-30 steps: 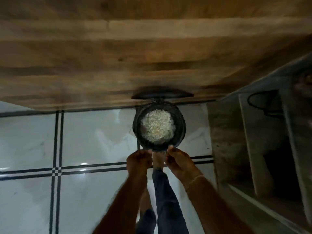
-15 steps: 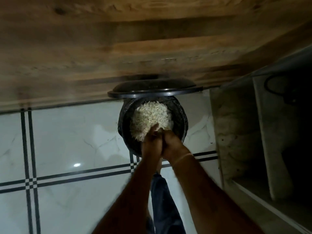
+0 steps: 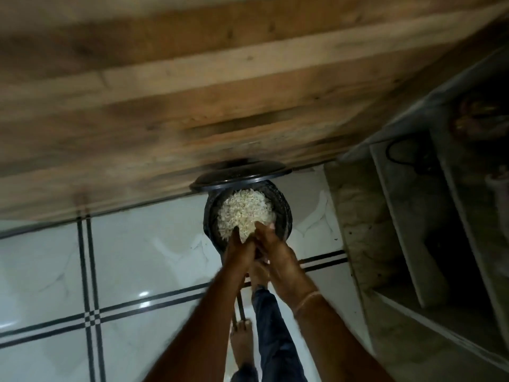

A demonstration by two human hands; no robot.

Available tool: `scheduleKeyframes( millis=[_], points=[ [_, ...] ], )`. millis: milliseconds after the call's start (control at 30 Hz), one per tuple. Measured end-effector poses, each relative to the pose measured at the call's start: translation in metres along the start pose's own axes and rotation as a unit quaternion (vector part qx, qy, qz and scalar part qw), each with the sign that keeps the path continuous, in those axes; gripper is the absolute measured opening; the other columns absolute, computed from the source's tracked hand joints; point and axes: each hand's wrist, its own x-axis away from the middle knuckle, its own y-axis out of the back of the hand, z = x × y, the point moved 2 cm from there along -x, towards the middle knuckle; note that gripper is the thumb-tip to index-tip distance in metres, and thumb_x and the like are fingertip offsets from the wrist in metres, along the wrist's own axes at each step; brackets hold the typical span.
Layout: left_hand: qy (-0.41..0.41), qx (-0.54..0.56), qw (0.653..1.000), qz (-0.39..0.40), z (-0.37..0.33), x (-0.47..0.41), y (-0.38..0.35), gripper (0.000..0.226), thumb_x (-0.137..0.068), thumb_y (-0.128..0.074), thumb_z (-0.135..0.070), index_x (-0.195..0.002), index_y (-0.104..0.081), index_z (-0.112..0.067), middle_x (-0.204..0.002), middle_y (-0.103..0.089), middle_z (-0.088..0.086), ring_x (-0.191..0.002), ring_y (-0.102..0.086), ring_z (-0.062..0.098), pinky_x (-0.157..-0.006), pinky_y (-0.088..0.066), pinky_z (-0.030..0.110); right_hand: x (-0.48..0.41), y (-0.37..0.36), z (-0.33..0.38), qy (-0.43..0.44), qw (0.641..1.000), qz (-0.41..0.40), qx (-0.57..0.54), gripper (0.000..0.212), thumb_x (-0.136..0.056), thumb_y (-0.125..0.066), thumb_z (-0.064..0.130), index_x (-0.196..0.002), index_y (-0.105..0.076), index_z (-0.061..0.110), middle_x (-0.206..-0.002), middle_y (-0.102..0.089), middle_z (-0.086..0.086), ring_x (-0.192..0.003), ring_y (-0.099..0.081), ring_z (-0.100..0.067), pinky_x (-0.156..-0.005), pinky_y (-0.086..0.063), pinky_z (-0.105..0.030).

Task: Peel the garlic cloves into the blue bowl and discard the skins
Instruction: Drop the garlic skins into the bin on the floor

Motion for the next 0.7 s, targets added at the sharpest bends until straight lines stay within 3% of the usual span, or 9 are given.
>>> scheduleKeyframes(
  millis=[67, 133, 233, 300, 400, 500, 700],
  points=[
    [-0.095, -0.041, 0.994, -0.042, -0.021, 0.056, 0.016, 0.061, -0.107, -0.052, -0.037, -0.162, -0.031, -0.024, -0.167, -0.033, 0.011, -0.152, -0.035, 0.032, -0.123, -0.032, 0.045, 0.050, 0.010, 0.010, 0.026, 0.999, -0.019, 0.007, 0.044, -0.112, -0.039, 0.032, -0.144, -0.054, 0.006, -0.133, -0.061, -0.009, -0.101, -0.061, -0.008, -0.064, -0.052, -0.006],
    [-0.161, -0.080, 0.983, -0.042, -0.038, 0.121, 0.022, 0.057, -0.107, -0.054, -0.036, -0.160, -0.037, -0.023, -0.165, -0.036, 0.011, -0.151, -0.036, 0.030, -0.123, -0.032, 0.044, 0.099, 0.025, 0.021, 0.046, 0.997, -0.050, 0.031, 0.035, -0.113, -0.039, 0.027, -0.135, -0.058, 0.008, -0.121, -0.062, -0.007, -0.089, -0.060, -0.002, -0.056, -0.049, -0.006],
    [-0.227, -0.170, 0.959, -0.027, -0.043, 0.209, 0.017, 0.055, -0.105, -0.057, -0.032, -0.156, -0.043, -0.017, -0.161, -0.042, 0.013, -0.148, -0.040, 0.030, -0.122, -0.033, 0.039, 0.175, 0.053, 0.022, 0.106, 0.986, -0.095, 0.093, 0.030, -0.111, -0.043, 0.036, -0.122, -0.067, 0.022, -0.112, -0.063, 0.005, -0.092, -0.059, 0.003, -0.065, -0.045, -0.009],
    [-0.275, -0.197, 0.941, -0.023, -0.046, 0.266, 0.009, 0.053, -0.103, -0.061, -0.030, -0.153, -0.047, -0.017, -0.156, -0.049, 0.011, -0.144, -0.044, 0.029, -0.119, -0.036, 0.039, 0.228, 0.076, 0.019, 0.162, 0.972, -0.129, 0.110, 0.035, -0.111, -0.043, 0.038, -0.132, -0.066, 0.022, -0.118, -0.061, 0.012, -0.110, -0.060, -0.005, -0.071, -0.042, -0.007],
    [-0.365, -0.264, 0.893, -0.011, -0.042, 0.343, -0.019, 0.052, -0.101, -0.063, -0.038, -0.149, -0.051, -0.022, -0.151, -0.054, 0.005, -0.141, -0.047, 0.025, -0.115, -0.041, 0.042, 0.308, 0.119, 0.007, 0.236, 0.939, -0.192, 0.159, 0.042, -0.108, -0.042, 0.046, -0.139, -0.062, 0.025, -0.125, -0.058, 0.022, -0.122, -0.055, 0.001, -0.085, -0.041, -0.005],
    [-0.439, -0.329, 0.836, 0.021, -0.041, 0.406, -0.061, 0.050, -0.102, -0.061, -0.042, -0.149, -0.051, -0.027, -0.152, -0.052, -0.001, -0.140, -0.046, 0.018, -0.109, -0.041, 0.033, 0.371, 0.168, -0.007, 0.294, 0.898, -0.254, 0.208, 0.050, -0.105, -0.039, 0.051, -0.139, -0.061, 0.023, -0.134, -0.061, 0.009, -0.124, -0.058, -0.009, -0.103, -0.048, -0.028],
    [-0.539, -0.377, 0.749, 0.081, -0.037, 0.495, -0.170, 0.044, -0.101, -0.063, -0.040, -0.143, -0.057, -0.028, -0.145, -0.057, -0.003, -0.135, -0.049, 0.018, -0.108, -0.040, 0.034, 0.454, 0.287, -0.028, 0.360, 0.814, -0.390, 0.236, 0.033, -0.109, -0.047, 0.041, -0.124, -0.069, 0.020, -0.119, -0.067, 0.002, -0.109, -0.063, -0.015, -0.093, -0.054, -0.038]
  ],
)
